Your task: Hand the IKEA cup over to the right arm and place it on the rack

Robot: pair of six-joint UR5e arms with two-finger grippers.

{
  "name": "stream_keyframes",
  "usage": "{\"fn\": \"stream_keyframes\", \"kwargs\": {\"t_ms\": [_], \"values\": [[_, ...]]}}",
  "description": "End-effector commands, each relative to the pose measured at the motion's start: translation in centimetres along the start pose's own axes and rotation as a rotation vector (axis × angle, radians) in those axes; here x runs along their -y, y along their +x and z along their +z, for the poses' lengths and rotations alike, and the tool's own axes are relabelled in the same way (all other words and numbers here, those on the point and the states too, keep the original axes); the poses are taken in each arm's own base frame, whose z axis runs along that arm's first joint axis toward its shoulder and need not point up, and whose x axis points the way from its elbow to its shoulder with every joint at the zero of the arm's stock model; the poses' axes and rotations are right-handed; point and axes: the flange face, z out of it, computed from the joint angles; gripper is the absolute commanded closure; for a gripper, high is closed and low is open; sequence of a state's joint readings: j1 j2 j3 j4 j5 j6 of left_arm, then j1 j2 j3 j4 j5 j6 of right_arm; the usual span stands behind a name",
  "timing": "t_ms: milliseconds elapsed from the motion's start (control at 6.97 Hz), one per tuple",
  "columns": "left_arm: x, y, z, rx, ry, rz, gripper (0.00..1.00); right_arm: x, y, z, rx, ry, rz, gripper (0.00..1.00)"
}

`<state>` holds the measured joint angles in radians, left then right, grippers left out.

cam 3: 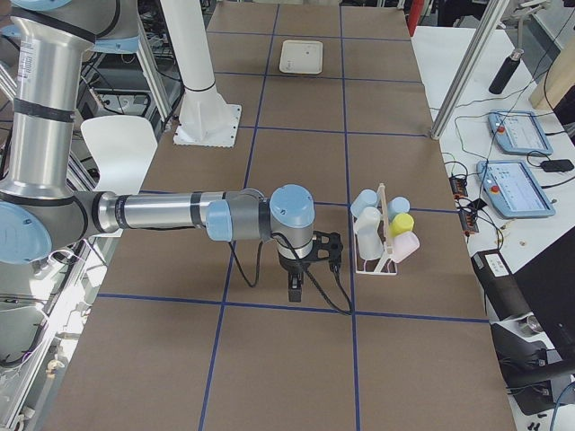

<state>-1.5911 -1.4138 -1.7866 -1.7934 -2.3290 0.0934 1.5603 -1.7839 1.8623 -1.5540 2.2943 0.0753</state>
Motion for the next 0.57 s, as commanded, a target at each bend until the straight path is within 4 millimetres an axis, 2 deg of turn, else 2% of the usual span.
{"fn": "stream_keyframes", "kwargs": {"t_ms": [0,143,287,430], "values": [[-0.5,-1.3,1.4,0.001,-0.024,-0.020,0.00,-0.4,0.4,0.5,0.001,-0.009,0.008,0.00],[-0.5,-1.7,1.7,0.013,-0.030,-0.031,0.00,-0.5,0.4,0.5,0.004,-0.011,0.009,0.00],[-1.0,-3.0,3.2,0.017,-0.096,-0.092,0.00,-0.5,0.5,0.6,0.004,-0.013,0.011,0.00],[-1.3,-3.1,3.2,0.014,-0.154,-0.127,0.00,-0.8,0.7,0.8,0.004,-0.018,0.016,0.00]]}}
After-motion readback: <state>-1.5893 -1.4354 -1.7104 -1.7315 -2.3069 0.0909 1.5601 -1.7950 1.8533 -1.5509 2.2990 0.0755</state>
